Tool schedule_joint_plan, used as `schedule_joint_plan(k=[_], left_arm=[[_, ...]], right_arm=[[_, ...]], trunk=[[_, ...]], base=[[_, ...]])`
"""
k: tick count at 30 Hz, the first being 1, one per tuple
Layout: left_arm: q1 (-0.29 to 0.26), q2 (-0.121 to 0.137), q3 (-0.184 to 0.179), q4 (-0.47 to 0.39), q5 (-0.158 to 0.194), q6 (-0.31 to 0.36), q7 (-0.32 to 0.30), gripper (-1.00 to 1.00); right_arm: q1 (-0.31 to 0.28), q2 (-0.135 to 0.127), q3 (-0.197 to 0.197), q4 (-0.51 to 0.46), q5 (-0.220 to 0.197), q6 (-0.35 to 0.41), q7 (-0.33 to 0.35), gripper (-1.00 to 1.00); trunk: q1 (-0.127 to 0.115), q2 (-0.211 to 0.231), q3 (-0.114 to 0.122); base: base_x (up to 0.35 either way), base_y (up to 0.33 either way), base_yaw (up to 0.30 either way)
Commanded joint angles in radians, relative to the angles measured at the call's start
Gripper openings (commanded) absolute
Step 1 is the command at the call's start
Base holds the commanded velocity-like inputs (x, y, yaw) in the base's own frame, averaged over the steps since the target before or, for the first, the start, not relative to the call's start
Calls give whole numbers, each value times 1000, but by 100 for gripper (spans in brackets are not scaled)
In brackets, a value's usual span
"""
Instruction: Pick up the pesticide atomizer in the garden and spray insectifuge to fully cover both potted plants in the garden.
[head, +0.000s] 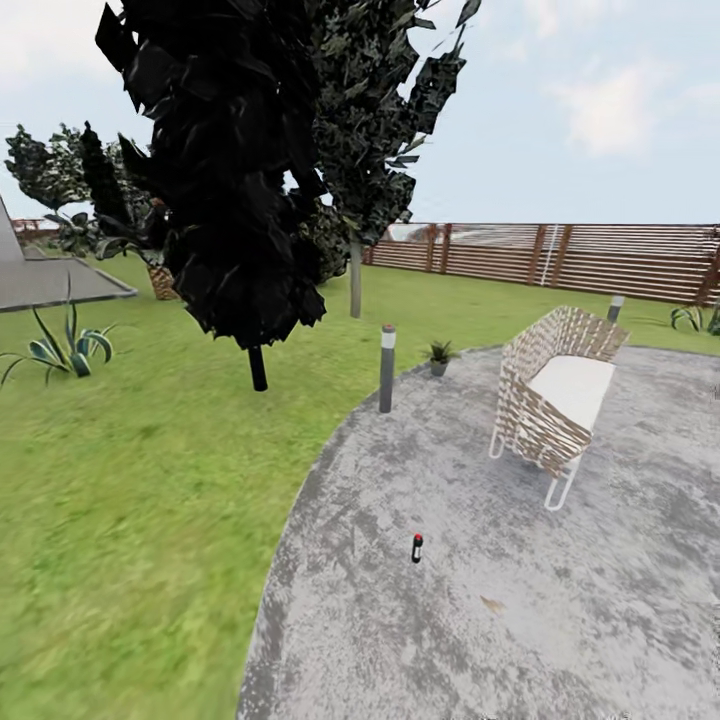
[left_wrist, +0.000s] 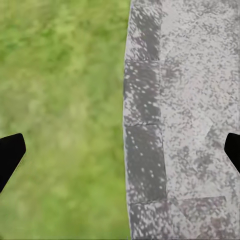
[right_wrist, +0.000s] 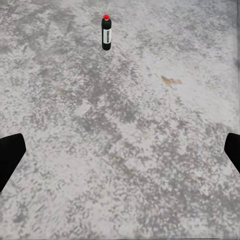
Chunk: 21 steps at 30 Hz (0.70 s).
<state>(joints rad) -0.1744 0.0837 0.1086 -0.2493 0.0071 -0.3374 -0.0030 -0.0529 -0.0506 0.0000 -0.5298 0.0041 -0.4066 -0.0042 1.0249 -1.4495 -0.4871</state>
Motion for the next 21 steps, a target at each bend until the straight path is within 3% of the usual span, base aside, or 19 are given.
schedule_joint_plan(k=[1,21], left_arm=[[0,0,2,1,1,-3,0,100],[0,1,2,1,1,-3,0,100]], right_arm=[[-1,0,0,1,0,-3,0,100],[-1,2,-1,1,-1,-3,0,100]], trunk=[[0,-1,-2],[0,-1,-19]], base=[[92,332,-282],[130,268,-266]])
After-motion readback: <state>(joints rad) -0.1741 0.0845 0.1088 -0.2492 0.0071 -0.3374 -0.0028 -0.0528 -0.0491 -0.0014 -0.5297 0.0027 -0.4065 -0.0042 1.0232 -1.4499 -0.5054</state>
